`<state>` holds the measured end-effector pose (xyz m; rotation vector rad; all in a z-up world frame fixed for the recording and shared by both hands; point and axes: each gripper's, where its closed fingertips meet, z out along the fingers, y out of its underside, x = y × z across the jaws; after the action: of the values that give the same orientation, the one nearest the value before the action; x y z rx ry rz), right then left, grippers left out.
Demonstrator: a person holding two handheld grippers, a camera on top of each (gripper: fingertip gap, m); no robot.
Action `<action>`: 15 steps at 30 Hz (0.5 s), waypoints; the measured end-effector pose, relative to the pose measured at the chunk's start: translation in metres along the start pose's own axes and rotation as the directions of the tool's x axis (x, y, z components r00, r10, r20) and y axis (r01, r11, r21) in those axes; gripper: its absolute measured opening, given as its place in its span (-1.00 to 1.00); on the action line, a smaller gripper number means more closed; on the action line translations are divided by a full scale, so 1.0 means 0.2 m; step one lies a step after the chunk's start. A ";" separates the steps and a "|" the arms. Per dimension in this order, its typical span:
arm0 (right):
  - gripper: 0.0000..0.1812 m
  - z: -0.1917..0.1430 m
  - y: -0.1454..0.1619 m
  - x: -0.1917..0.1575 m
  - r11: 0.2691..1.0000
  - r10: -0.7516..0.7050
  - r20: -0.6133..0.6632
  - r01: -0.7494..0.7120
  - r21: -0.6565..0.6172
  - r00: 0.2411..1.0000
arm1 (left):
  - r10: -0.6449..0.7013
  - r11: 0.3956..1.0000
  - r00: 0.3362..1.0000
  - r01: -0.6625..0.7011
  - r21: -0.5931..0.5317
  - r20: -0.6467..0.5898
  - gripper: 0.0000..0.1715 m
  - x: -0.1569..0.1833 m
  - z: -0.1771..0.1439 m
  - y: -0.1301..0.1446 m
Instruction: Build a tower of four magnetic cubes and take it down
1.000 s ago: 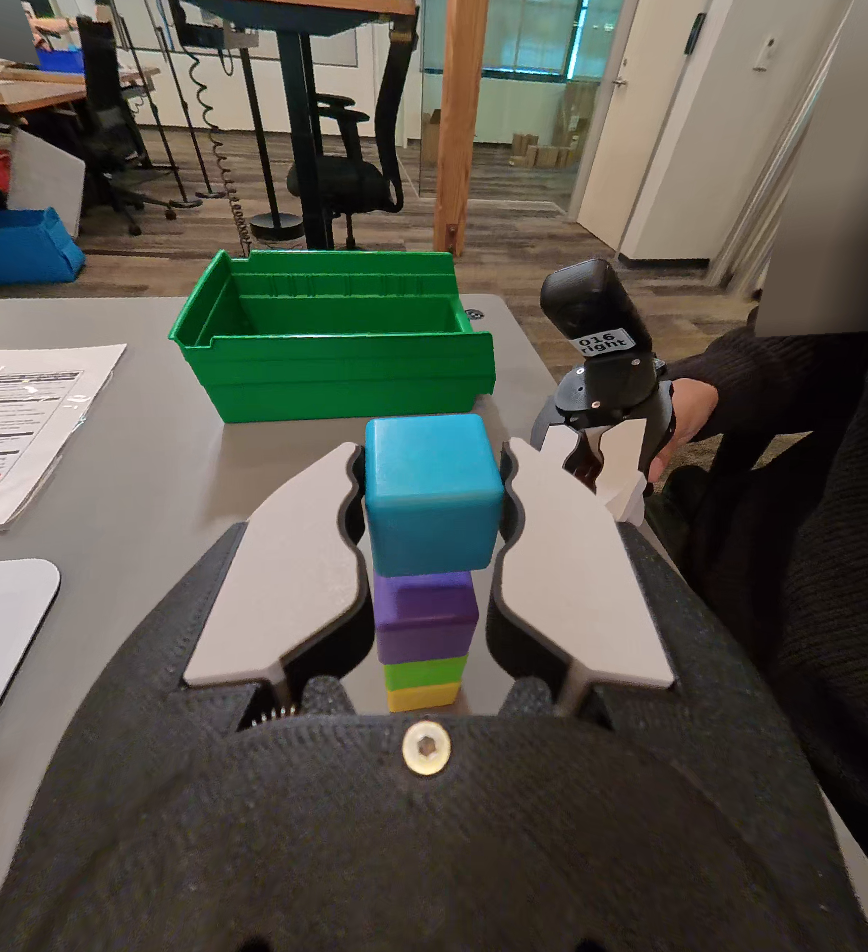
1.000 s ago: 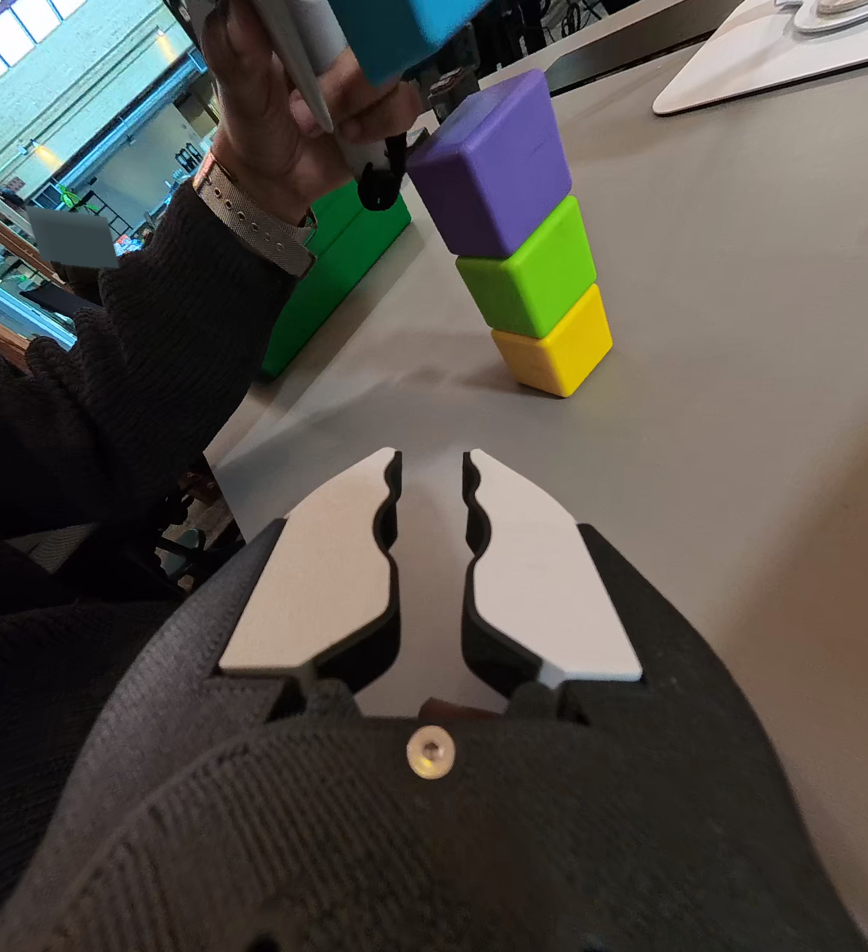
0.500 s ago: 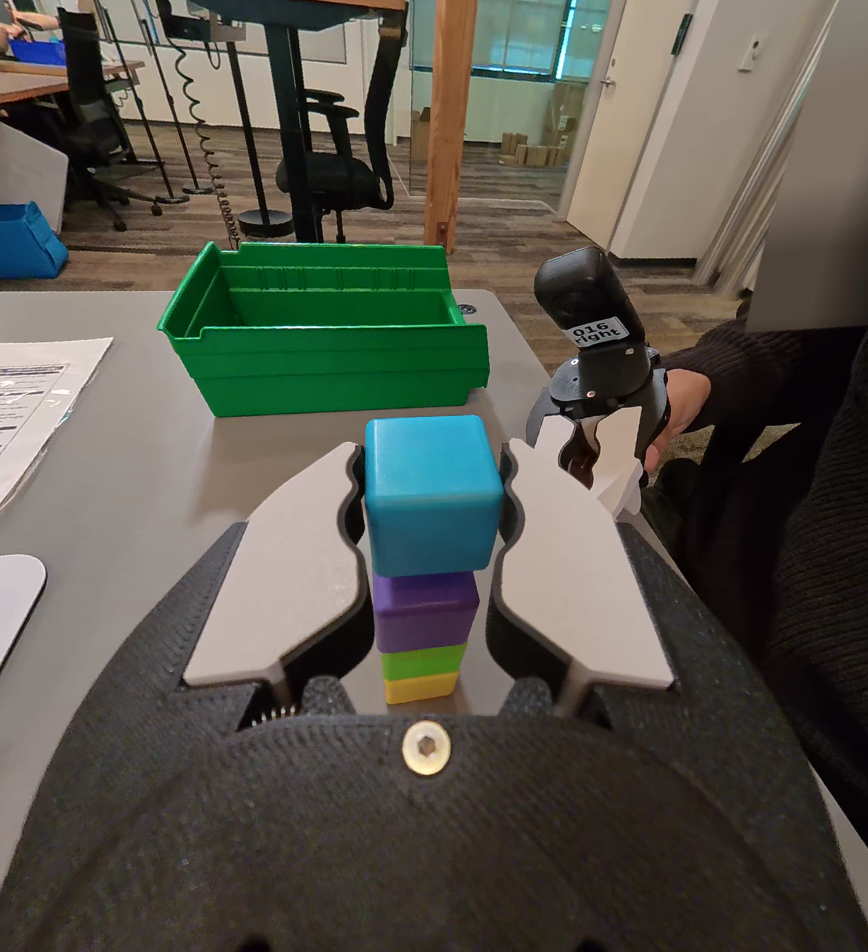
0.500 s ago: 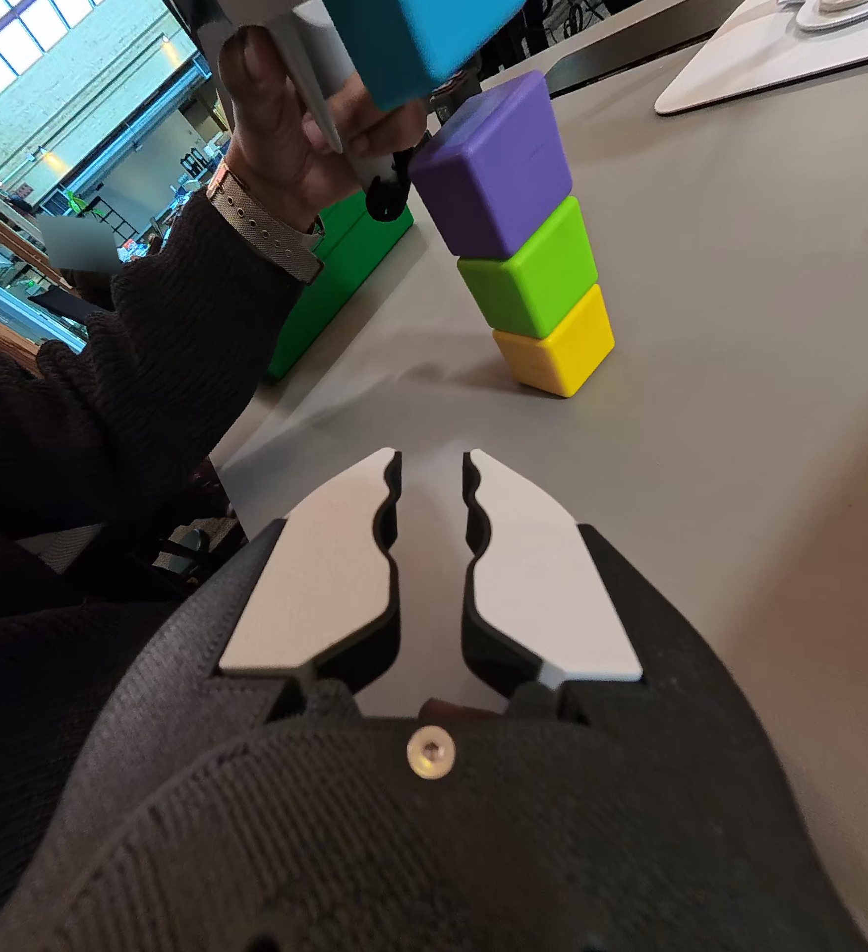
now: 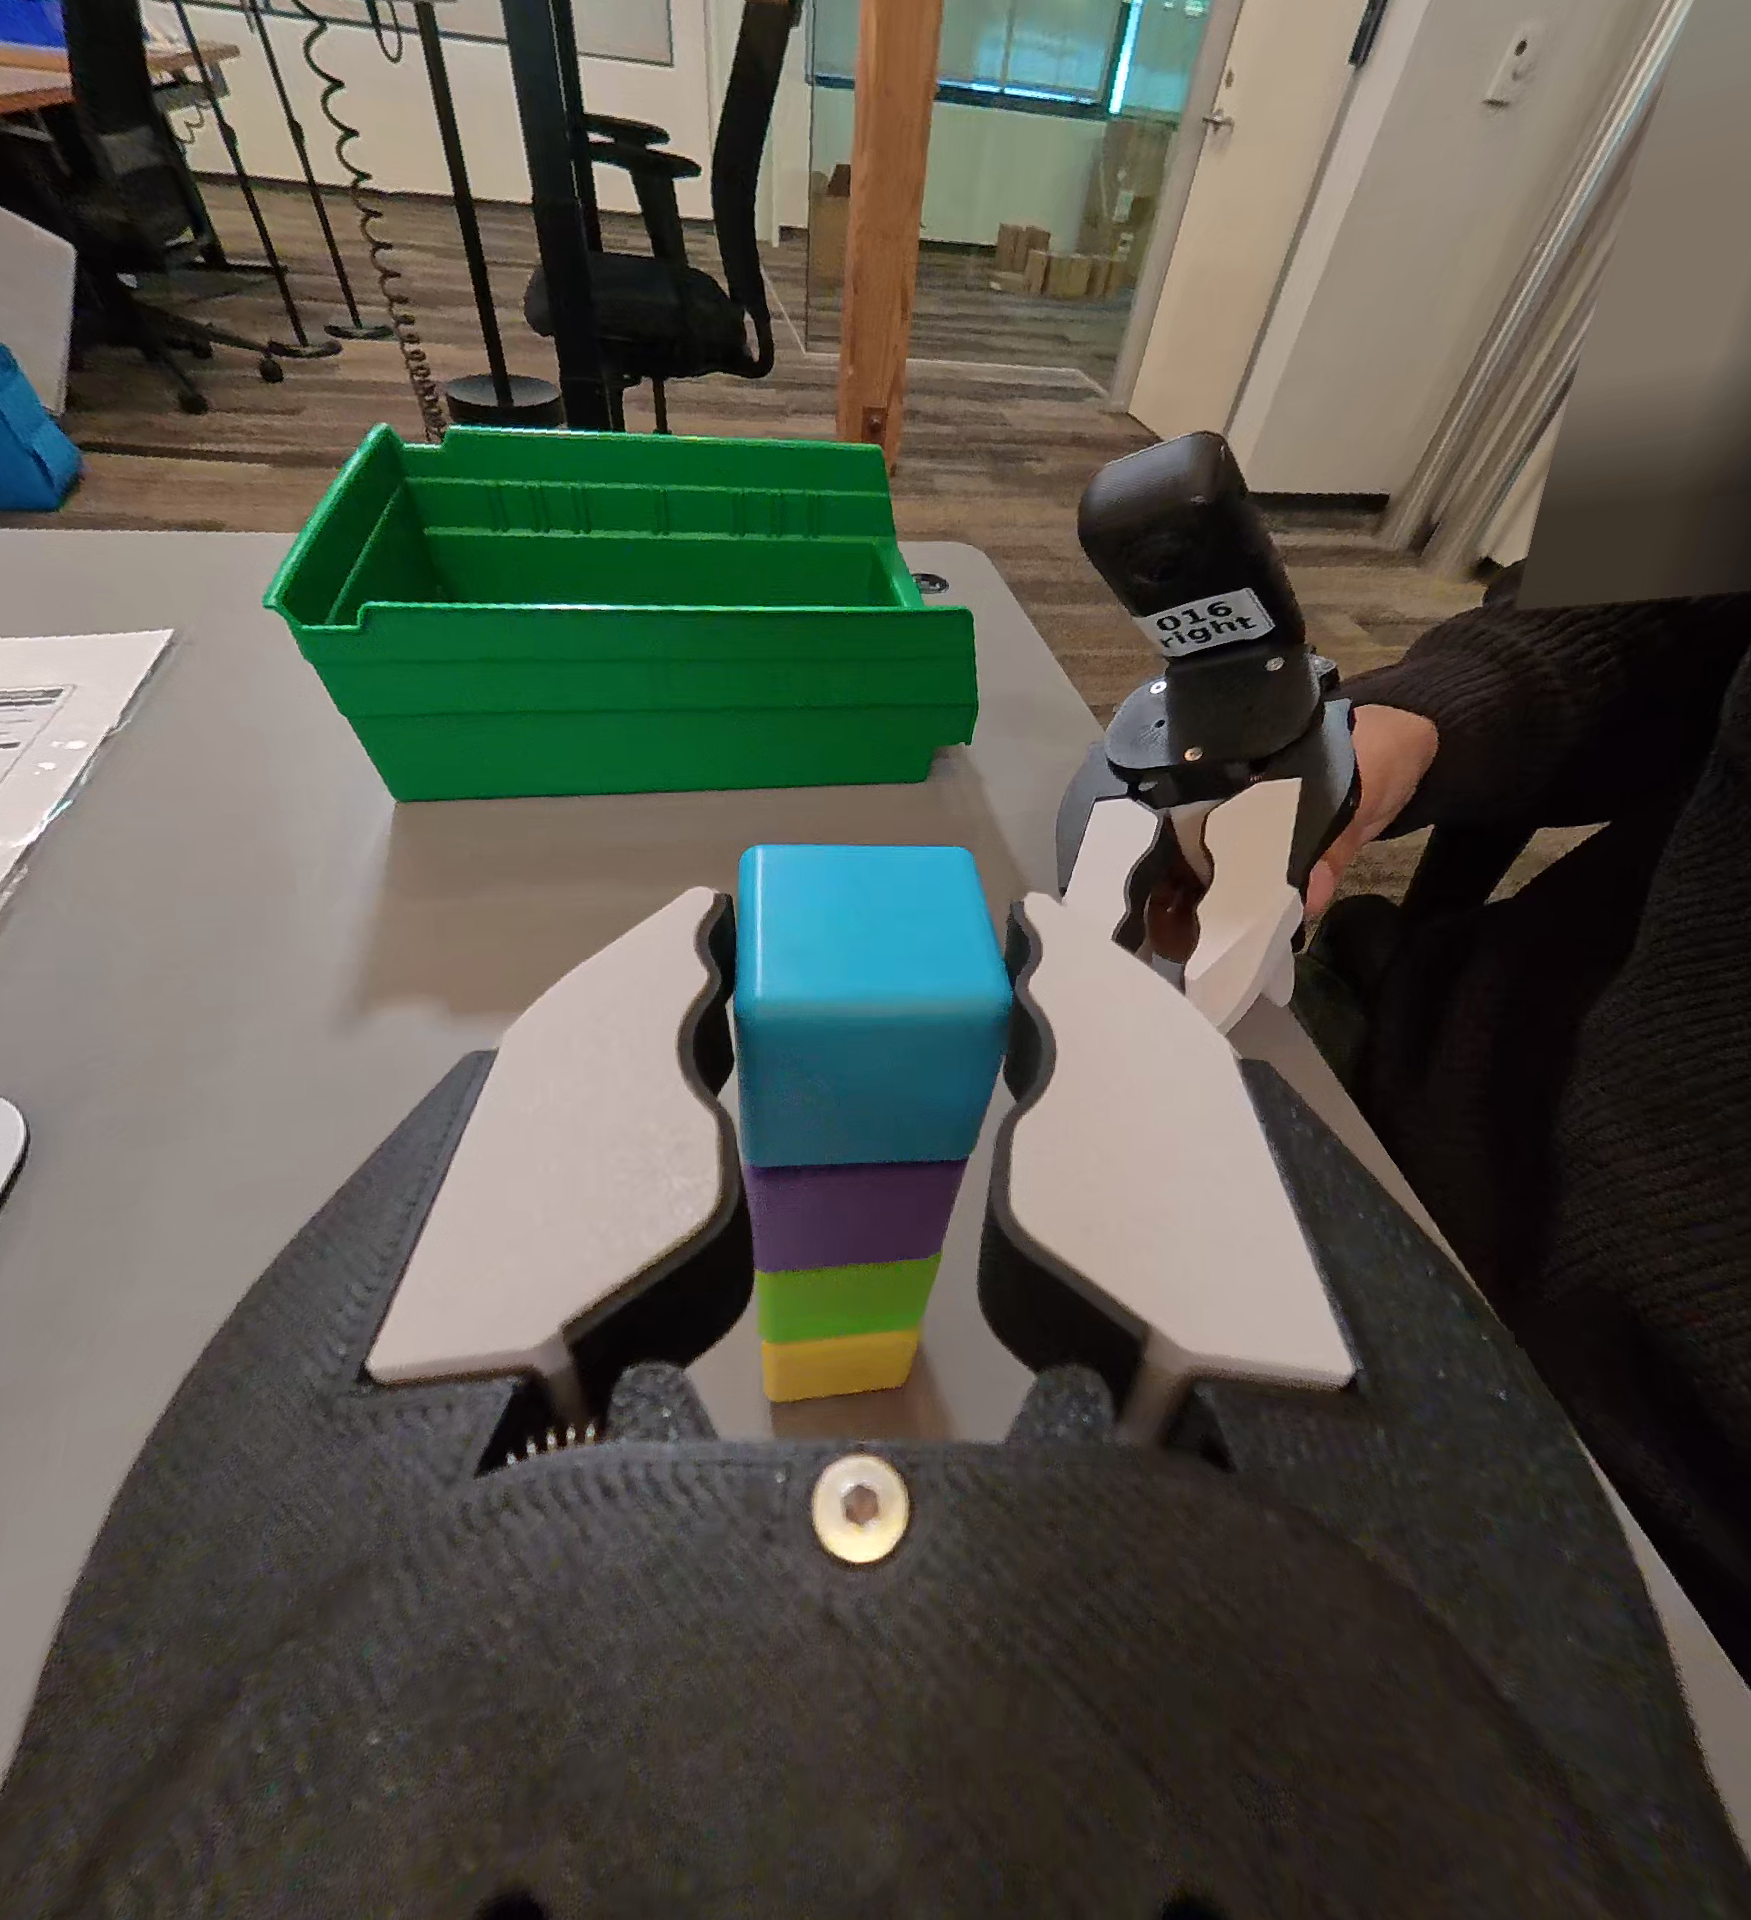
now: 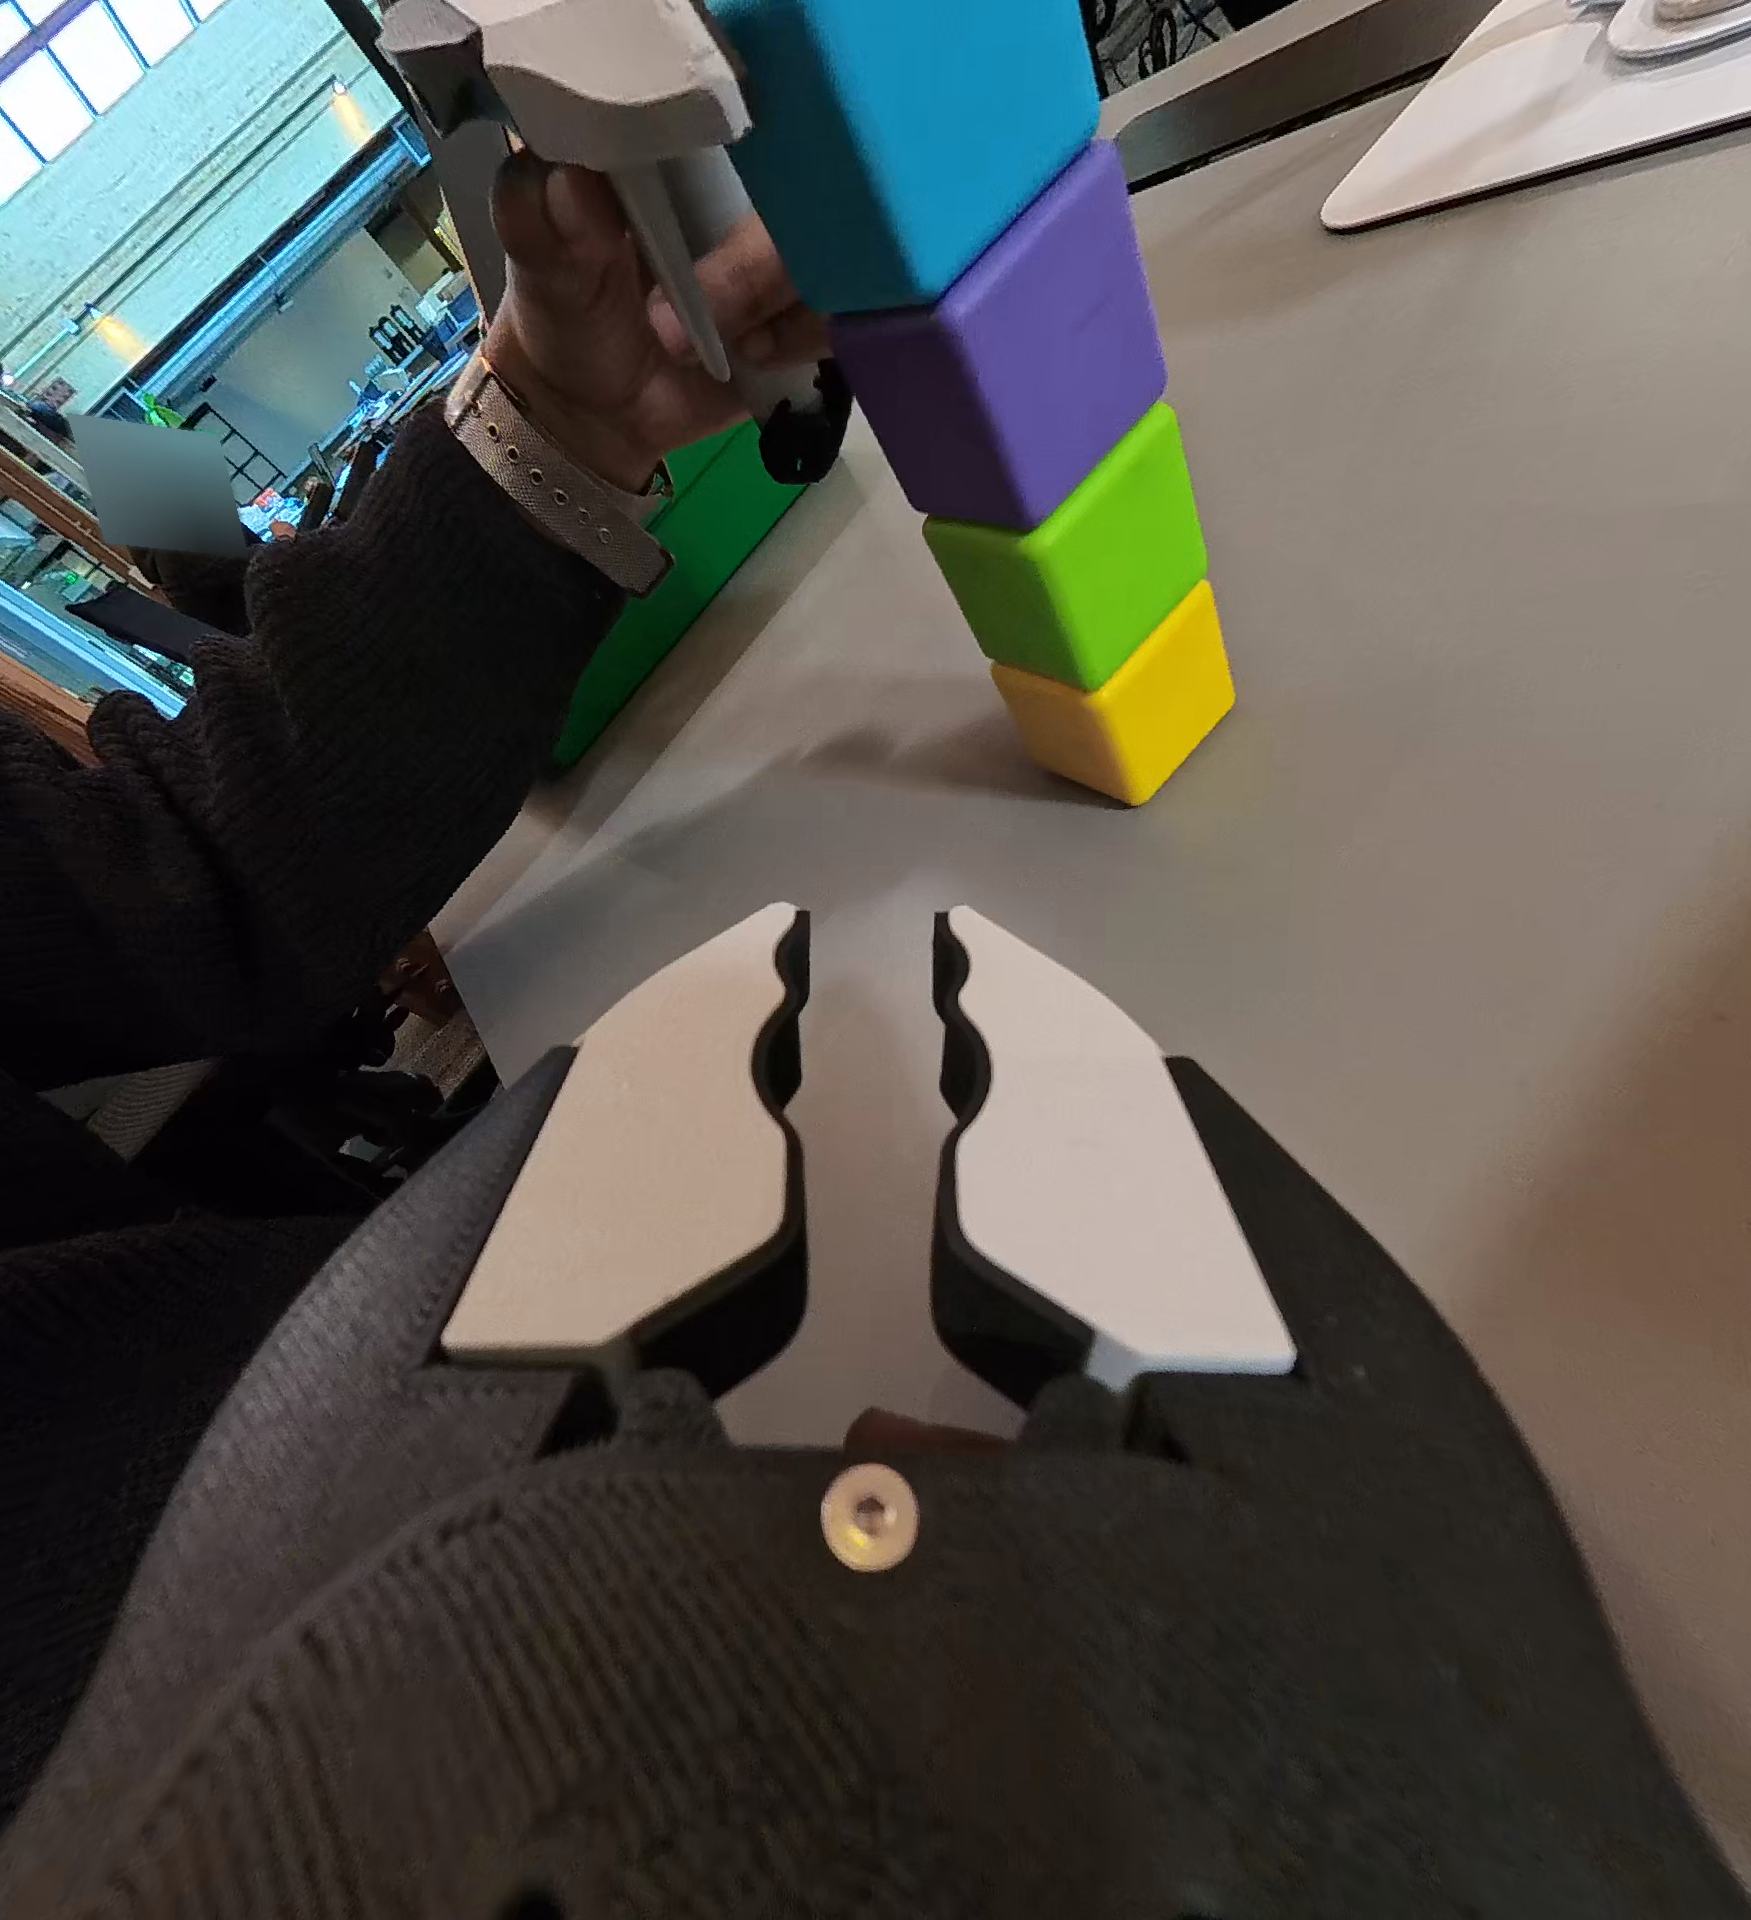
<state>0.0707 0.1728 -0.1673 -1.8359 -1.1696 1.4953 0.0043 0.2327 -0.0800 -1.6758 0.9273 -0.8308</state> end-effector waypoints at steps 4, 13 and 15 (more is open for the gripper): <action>-0.75 0.00 0.00 0.00 1.000 0.003 0.002 -0.003 0.000 1.000 | -0.006 1.000 1.000 0.006 0.013 -0.005 -0.42 0.00 0.00 0.00; -0.74 0.00 0.00 0.00 1.000 0.005 0.004 -0.005 -0.001 1.000 | -0.011 1.000 1.000 0.011 0.027 -0.009 -0.42 0.00 -0.01 0.00; -0.74 0.00 0.00 0.00 1.000 0.005 0.004 -0.005 -0.001 1.000 | -0.020 0.999 1.000 0.020 0.027 -0.017 -0.42 0.01 -0.01 0.00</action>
<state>0.0707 0.1725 -0.1674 -1.8386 -1.1684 1.5022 0.0032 0.2301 -0.0793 -1.6593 0.9082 -0.8690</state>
